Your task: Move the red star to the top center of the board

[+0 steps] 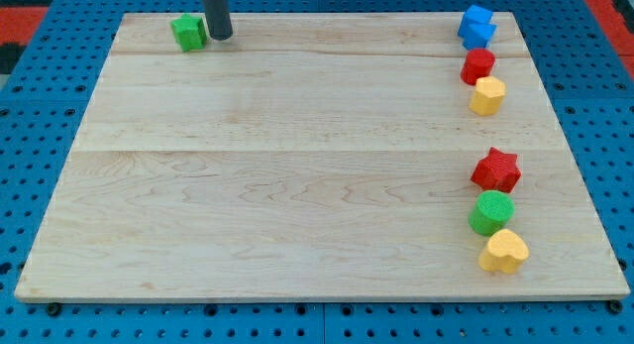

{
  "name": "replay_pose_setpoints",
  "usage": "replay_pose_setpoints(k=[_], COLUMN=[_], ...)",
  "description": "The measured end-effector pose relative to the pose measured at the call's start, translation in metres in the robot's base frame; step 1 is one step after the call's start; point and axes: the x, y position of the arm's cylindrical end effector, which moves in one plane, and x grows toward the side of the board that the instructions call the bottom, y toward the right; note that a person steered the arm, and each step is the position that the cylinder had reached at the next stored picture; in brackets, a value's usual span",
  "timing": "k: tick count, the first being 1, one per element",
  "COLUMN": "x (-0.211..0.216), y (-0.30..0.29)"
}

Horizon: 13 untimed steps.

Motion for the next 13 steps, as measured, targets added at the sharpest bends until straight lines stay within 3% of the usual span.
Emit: replay_pose_setpoints(k=[5,7,8,9,11,12,13], x=[0.0,0.005,0.057,0.135,0.199,0.254,0.275], y=[0.059,0.197,0.212,0.234,0.407,0.411,0.345])
